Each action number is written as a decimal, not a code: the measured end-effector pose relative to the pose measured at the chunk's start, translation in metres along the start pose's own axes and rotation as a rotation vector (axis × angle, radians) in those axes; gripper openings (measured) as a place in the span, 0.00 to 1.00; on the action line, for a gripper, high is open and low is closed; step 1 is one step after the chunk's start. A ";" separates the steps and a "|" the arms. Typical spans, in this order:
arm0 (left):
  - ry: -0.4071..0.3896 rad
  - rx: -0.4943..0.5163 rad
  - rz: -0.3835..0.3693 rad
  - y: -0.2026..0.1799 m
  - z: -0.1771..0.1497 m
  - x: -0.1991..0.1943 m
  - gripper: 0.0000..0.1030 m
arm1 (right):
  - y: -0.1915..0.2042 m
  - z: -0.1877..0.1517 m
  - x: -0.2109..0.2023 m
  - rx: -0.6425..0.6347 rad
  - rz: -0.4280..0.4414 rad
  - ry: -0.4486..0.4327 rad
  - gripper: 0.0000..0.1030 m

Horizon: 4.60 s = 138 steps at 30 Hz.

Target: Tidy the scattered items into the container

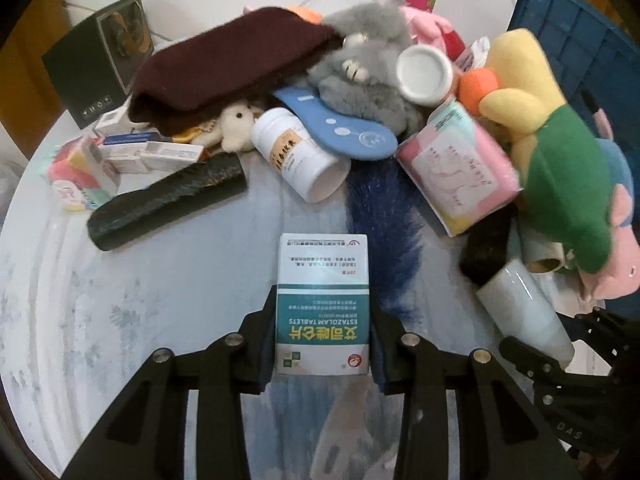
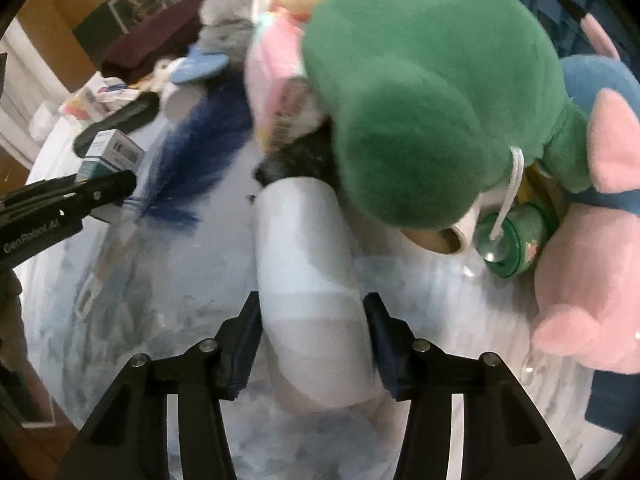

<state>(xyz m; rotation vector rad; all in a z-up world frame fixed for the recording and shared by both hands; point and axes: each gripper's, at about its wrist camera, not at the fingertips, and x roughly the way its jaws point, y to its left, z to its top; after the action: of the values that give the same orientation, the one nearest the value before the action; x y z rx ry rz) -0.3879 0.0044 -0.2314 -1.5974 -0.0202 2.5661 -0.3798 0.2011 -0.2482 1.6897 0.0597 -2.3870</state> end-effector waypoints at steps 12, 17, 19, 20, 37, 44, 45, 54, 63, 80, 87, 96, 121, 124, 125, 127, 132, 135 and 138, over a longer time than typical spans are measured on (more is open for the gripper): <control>-0.111 -0.028 0.018 0.034 0.001 -0.053 0.35 | 0.043 0.012 -0.033 -0.040 0.033 -0.092 0.44; -0.145 -0.034 0.028 0.042 0.007 -0.071 0.35 | 0.056 0.021 -0.055 -0.055 0.025 -0.140 0.44; -0.163 -0.028 0.025 0.042 0.009 -0.082 0.35 | 0.061 0.024 -0.066 -0.057 0.017 -0.164 0.44; -0.173 -0.022 0.023 0.042 0.010 -0.088 0.35 | 0.060 0.025 -0.074 -0.057 0.013 -0.179 0.44; -0.339 0.093 -0.051 0.000 0.040 -0.159 0.35 | 0.054 0.046 -0.202 -0.019 -0.143 -0.422 0.44; -0.412 0.148 -0.074 -0.062 0.065 -0.184 0.35 | 0.012 0.045 -0.254 0.013 -0.188 -0.513 0.44; -0.426 0.154 -0.080 -0.074 0.071 -0.189 0.35 | 0.003 0.045 -0.263 0.016 -0.195 -0.530 0.44; -0.525 0.222 -0.157 -0.210 0.114 -0.228 0.35 | -0.106 0.023 -0.355 0.044 -0.288 -0.686 0.44; -0.475 0.351 -0.236 -0.368 0.145 -0.237 0.35 | -0.246 -0.009 -0.402 0.160 -0.380 -0.712 0.44; -0.401 0.449 -0.246 -0.466 0.152 -0.216 0.70 | -0.349 -0.039 -0.402 0.280 -0.356 -0.692 0.46; -0.410 0.429 -0.224 -0.457 0.152 -0.212 0.99 | -0.357 -0.038 -0.406 0.323 -0.378 -0.737 1.00; -0.394 0.356 -0.153 -0.418 0.151 -0.205 1.00 | -0.345 -0.025 -0.388 0.310 -0.369 -0.699 1.00; -0.438 0.128 0.015 -0.181 0.031 -0.251 1.00 | -0.129 -0.066 -0.373 0.175 -0.252 -0.764 1.00; -0.439 0.119 0.044 -0.150 -0.004 -0.263 1.00 | -0.092 -0.088 -0.372 0.165 -0.269 -0.767 1.00; -0.437 0.117 0.047 -0.141 -0.015 -0.266 1.00 | -0.080 -0.097 -0.370 0.166 -0.274 -0.765 1.00; -0.431 0.117 0.043 -0.127 -0.037 -0.273 1.00 | -0.060 -0.112 -0.368 0.171 -0.280 -0.757 1.00; -0.423 0.103 0.040 -0.103 -0.079 -0.292 1.00 | -0.021 -0.147 -0.364 0.167 -0.279 -0.728 1.00; -0.432 0.093 0.044 -0.097 -0.094 -0.303 1.00 | -0.010 -0.162 -0.365 0.160 -0.275 -0.717 1.00; -0.451 0.069 0.053 -0.094 -0.105 -0.314 1.00 | -0.002 -0.174 -0.370 0.150 -0.264 -0.726 1.00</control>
<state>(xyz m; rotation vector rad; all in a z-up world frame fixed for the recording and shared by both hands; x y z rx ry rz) -0.1478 0.0584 0.0096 -0.9811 0.0701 2.8738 -0.1016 0.2871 0.0392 0.8021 -0.0163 -3.1191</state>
